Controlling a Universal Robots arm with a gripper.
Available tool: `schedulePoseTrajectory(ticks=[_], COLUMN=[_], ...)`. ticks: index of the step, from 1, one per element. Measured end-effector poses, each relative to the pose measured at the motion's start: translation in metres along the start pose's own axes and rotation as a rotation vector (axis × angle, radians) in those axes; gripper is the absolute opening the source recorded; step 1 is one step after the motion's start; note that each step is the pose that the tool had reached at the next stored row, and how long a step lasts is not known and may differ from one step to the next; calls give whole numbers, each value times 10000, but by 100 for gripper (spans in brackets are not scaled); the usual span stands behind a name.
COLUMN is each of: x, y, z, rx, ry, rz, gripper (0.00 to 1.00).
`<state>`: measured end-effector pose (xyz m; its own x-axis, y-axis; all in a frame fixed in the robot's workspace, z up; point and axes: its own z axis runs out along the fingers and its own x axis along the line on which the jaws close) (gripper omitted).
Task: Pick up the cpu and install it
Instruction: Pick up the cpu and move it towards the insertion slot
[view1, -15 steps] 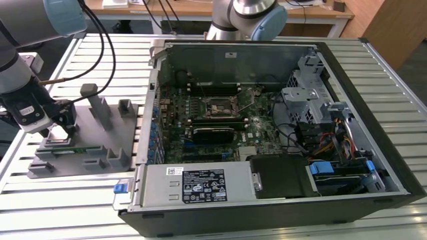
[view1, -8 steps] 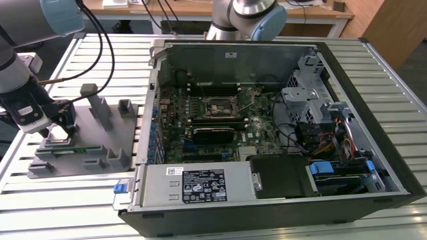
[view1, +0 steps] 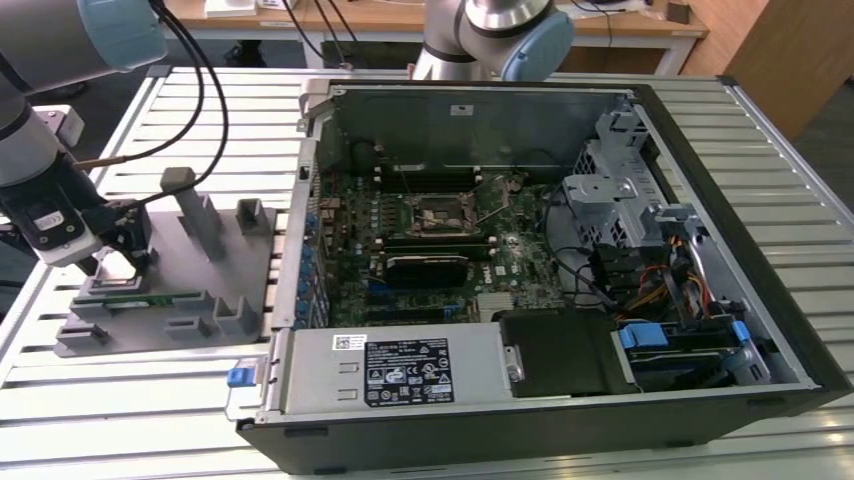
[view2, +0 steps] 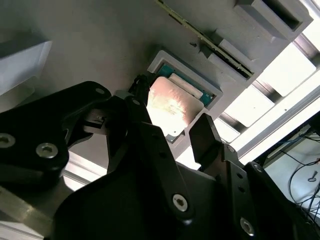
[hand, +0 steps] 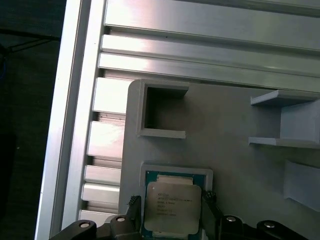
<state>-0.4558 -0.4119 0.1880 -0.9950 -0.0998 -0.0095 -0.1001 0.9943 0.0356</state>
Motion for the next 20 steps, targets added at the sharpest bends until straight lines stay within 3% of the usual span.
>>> schedulePoseTrajectory(ticks=[6,7,10,16,20], x=[0,0,0,-1,-1], y=[0,0,0,4,4], z=[-1,0,0,-107,-107], rx=[3,3,1,0,-1], ry=[4,4,0,0,-3], rz=[3,4,12,36,44], gripper=[58,52,52,52,52])
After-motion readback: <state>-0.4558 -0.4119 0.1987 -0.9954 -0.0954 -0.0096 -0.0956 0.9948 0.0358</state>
